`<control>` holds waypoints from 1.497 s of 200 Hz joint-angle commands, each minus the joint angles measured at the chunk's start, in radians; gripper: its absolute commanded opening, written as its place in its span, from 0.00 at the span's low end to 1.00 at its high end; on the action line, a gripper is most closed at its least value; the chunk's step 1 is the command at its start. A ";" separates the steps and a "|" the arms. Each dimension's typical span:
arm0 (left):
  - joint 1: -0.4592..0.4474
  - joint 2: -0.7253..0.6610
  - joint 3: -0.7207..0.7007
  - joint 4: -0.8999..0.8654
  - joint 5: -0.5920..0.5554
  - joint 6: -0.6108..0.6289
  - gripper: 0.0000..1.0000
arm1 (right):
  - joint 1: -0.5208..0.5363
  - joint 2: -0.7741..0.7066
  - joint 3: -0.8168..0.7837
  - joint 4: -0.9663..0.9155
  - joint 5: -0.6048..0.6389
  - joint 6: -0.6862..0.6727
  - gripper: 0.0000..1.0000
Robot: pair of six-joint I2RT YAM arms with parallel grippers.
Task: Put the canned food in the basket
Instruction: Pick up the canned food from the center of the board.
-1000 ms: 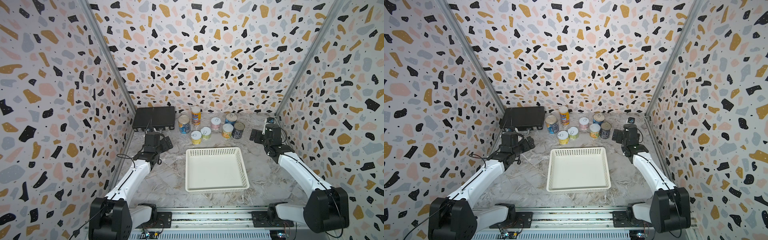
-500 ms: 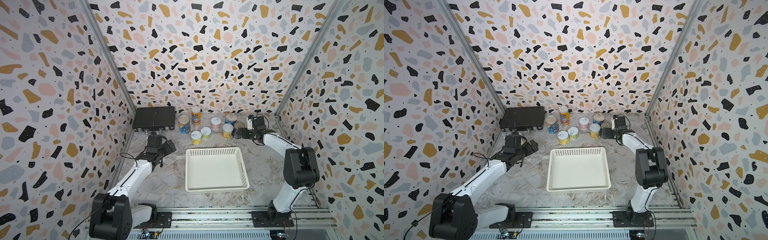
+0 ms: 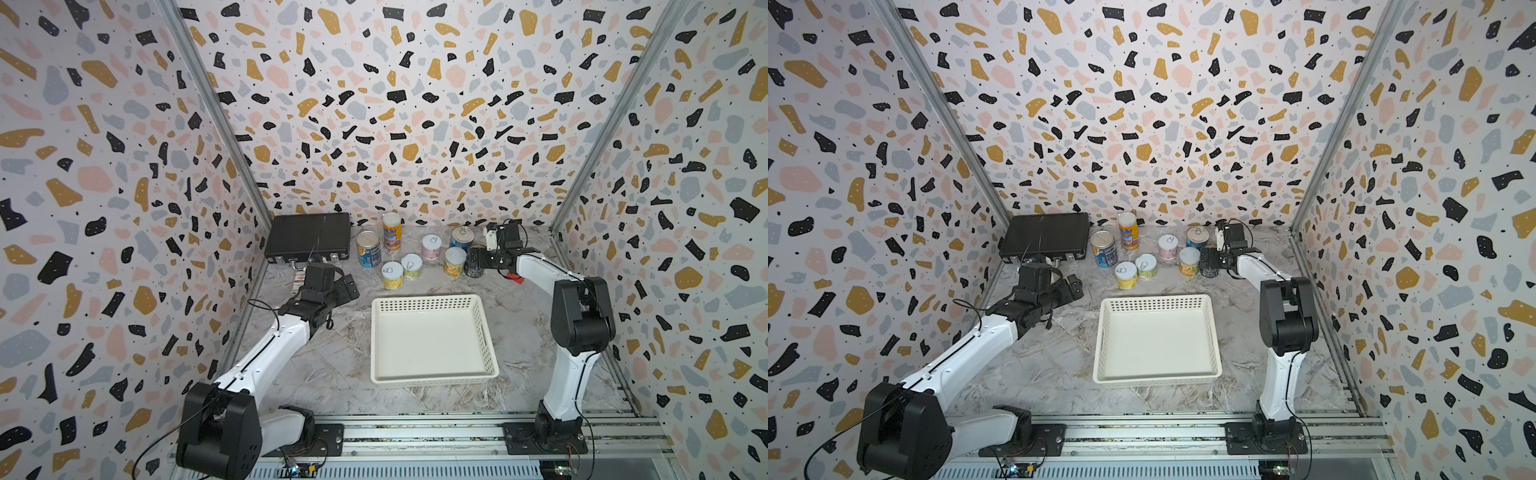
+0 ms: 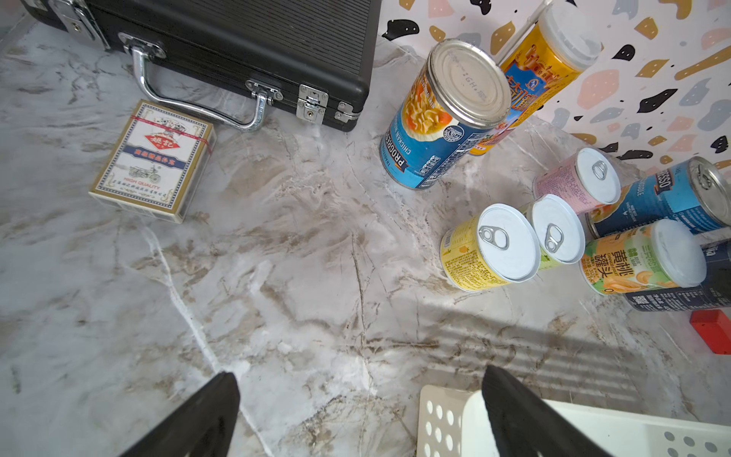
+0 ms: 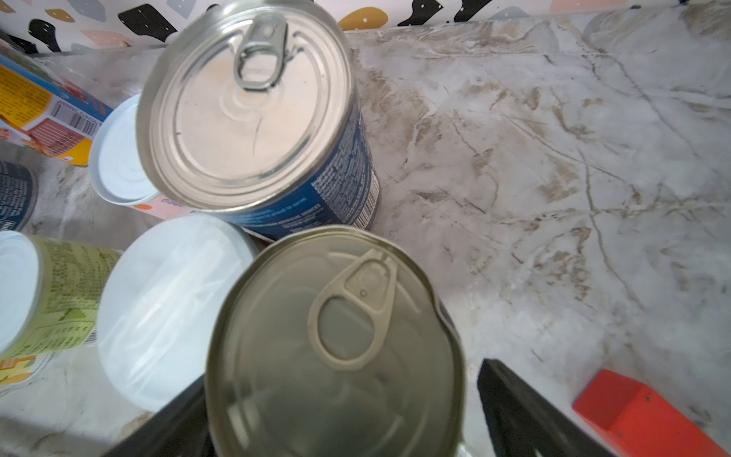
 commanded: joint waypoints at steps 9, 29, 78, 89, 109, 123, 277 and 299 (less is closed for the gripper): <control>0.002 0.019 0.060 -0.073 0.016 -0.016 1.00 | -0.003 0.044 0.100 -0.048 -0.001 -0.018 1.00; 0.002 -0.009 0.035 -0.050 0.025 -0.010 1.00 | -0.002 0.074 0.134 -0.049 -0.009 -0.020 1.00; 0.000 -0.057 0.005 -0.027 0.028 -0.014 1.00 | -0.003 0.080 0.162 -0.067 0.003 -0.028 0.83; 0.000 -0.054 0.007 -0.028 0.034 -0.014 1.00 | -0.004 0.066 0.158 -0.068 -0.005 -0.026 0.78; -0.001 -0.050 0.011 -0.033 0.036 -0.010 1.00 | -0.005 0.037 0.146 -0.059 -0.017 -0.021 0.66; -0.001 -0.054 0.008 -0.025 0.042 -0.007 1.00 | -0.005 0.028 0.146 -0.064 -0.008 -0.015 0.58; -0.001 -0.059 -0.034 0.066 0.106 -0.051 1.00 | -0.035 -0.206 0.042 -0.126 0.068 0.076 0.27; 0.000 -0.072 -0.039 0.068 0.103 -0.063 1.00 | -0.034 -0.269 0.037 -0.189 0.064 0.080 0.25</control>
